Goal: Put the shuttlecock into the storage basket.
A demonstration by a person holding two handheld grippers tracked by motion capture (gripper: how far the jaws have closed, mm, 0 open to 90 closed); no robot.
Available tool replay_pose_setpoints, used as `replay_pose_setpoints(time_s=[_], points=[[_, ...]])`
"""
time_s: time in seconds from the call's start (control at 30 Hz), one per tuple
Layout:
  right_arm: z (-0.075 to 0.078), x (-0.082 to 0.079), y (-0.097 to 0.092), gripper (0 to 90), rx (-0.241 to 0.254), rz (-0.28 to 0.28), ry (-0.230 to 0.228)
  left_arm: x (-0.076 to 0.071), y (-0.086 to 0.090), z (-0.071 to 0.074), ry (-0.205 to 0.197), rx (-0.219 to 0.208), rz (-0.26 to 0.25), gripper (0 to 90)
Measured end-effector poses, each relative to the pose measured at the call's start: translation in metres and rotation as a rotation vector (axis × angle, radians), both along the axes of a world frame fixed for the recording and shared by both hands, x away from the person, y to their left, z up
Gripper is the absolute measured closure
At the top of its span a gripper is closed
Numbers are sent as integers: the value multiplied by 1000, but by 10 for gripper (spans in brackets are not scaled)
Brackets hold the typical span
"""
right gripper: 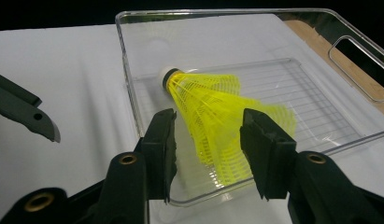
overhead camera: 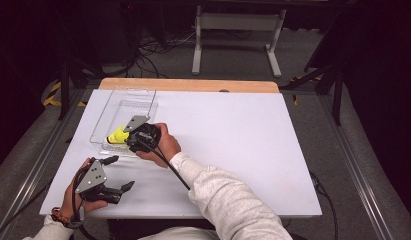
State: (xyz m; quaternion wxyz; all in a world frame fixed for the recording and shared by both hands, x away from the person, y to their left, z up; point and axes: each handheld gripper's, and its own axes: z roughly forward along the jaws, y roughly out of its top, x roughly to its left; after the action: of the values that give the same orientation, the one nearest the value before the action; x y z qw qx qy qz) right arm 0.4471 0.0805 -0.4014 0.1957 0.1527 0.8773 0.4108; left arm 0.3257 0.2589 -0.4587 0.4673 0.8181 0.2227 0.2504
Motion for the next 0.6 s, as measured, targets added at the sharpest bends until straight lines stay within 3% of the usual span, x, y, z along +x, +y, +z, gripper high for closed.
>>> replay_pose_setpoints(time_s=[0.6], points=[[5, -4, -18, 542, 30, -10, -27, 0, 0, 0, 3, 0, 5, 66]])
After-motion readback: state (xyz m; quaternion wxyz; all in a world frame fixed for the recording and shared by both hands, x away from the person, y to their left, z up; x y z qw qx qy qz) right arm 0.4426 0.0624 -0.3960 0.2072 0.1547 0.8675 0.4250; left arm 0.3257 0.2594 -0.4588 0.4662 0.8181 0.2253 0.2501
